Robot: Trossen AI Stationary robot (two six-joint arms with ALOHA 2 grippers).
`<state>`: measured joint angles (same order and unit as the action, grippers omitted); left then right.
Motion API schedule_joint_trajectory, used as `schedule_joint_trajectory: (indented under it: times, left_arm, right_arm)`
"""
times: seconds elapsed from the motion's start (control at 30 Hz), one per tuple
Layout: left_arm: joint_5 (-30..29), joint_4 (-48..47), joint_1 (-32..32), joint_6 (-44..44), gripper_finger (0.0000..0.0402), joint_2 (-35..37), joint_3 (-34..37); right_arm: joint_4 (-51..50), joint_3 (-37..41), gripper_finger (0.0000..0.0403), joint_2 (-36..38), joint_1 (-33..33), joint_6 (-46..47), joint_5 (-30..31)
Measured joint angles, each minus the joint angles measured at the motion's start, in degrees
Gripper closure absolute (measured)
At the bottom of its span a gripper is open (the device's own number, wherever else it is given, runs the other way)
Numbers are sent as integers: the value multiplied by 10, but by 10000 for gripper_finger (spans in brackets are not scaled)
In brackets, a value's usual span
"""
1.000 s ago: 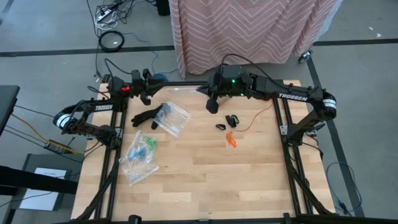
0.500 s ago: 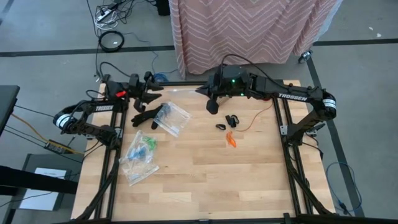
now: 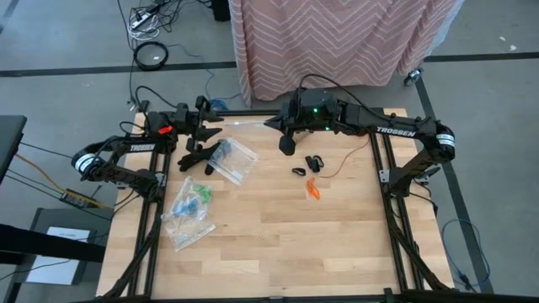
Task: Sort rubber bands
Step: Open the transparent zip bag
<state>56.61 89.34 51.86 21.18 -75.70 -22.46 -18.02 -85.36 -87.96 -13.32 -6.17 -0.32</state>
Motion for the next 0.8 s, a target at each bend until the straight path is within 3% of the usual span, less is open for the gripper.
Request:
schedule_joint_trajectory:
  times: [0.8]
  left_arm:
    - [-88,-6,-49,-1,240,0,-1]
  right_arm:
    - [8,0,403,0,2,1,-5]
